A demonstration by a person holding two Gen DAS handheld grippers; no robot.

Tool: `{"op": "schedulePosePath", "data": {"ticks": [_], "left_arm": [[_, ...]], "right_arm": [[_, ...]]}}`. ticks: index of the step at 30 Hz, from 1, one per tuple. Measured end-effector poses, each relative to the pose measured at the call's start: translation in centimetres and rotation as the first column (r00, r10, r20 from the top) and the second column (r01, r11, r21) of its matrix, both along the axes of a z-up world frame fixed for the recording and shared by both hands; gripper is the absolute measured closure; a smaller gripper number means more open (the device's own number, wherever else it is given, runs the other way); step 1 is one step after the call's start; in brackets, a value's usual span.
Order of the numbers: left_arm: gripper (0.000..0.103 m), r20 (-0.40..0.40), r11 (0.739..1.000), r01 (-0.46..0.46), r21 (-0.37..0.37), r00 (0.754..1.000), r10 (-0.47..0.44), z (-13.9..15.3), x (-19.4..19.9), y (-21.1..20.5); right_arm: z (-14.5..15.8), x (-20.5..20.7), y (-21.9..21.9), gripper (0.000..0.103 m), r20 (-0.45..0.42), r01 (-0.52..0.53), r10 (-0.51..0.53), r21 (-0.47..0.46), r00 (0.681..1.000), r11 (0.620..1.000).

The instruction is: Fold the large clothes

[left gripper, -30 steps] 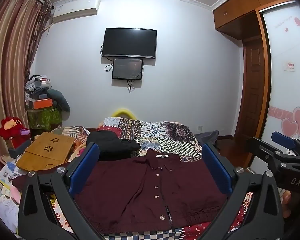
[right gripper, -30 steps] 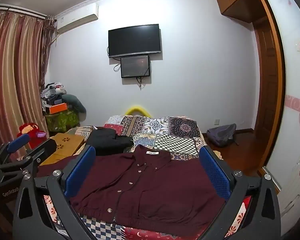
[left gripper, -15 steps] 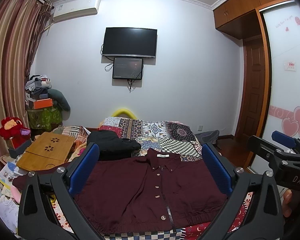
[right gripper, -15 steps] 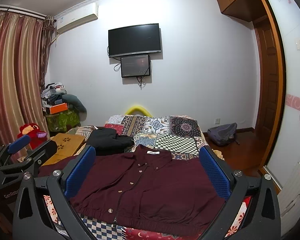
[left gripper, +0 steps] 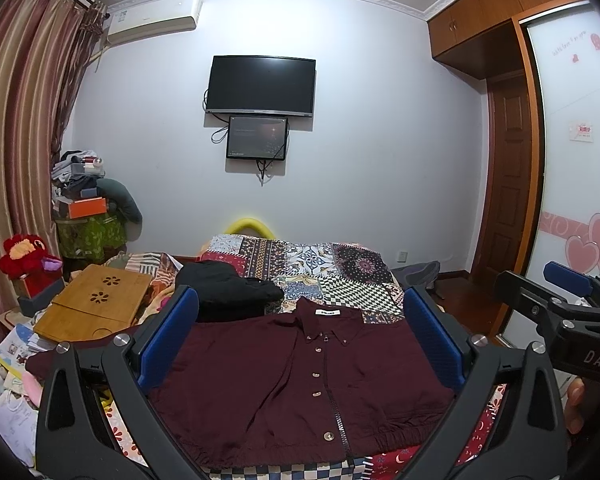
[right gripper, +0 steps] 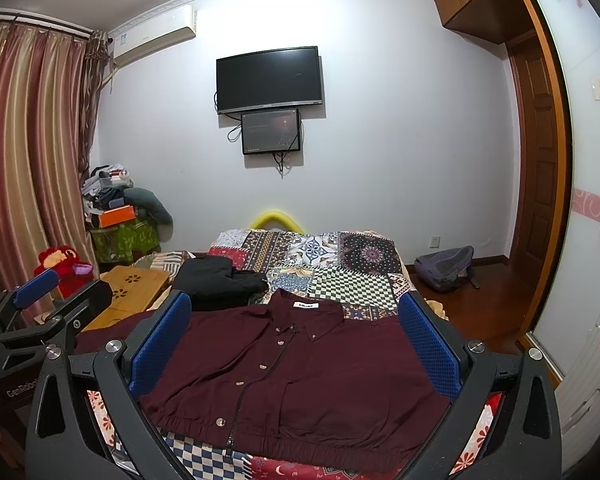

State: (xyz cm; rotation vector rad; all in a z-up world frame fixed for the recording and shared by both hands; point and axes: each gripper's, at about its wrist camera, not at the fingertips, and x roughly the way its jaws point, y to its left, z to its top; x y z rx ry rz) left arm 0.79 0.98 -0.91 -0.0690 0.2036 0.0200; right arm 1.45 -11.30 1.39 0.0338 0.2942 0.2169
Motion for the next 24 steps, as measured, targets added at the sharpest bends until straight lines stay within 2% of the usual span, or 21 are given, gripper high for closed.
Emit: {"op": "schedulePosePath", "data": {"ticks": [24], "left_arm": [[0.000, -0.004, 1.000, -0.001, -0.005, 1.000, 0.001, -0.19, 0.01, 0.09]], "right_arm": [[-0.24, 0.29, 0.19, 0.000, -0.014, 0.001, -0.001, 0.004, 1.000, 1.000]]}}
